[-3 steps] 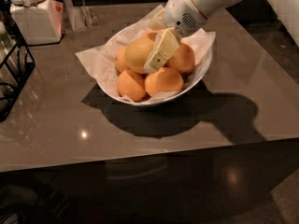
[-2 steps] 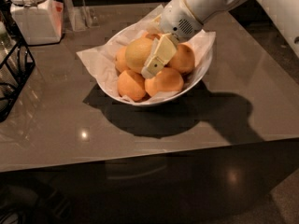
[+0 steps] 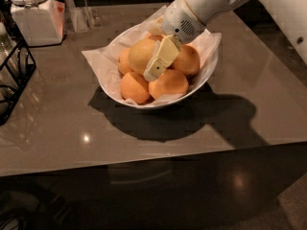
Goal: Pick orange from white bowl
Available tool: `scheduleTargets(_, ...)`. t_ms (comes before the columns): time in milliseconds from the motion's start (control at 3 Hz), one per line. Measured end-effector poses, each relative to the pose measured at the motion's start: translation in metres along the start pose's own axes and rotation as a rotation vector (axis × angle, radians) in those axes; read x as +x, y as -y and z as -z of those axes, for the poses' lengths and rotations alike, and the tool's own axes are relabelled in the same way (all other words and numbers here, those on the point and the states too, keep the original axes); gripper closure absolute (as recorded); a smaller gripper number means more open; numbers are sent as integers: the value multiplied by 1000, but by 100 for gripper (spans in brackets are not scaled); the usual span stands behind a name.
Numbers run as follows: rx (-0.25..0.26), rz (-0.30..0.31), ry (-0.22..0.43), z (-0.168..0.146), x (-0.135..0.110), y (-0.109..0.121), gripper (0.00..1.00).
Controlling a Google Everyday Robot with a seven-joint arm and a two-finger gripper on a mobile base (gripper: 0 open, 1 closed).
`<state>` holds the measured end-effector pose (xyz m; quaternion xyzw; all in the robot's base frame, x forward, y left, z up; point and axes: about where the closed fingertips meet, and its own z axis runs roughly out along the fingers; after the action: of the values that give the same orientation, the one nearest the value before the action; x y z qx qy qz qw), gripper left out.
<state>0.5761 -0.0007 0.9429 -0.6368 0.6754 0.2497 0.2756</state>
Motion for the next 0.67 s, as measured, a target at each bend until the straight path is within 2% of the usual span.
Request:
scheduleTargets(333,24,31,-5,-7,-5,8,0)
scheduleTargets(667,19,69,12,-12,-16,11,0)
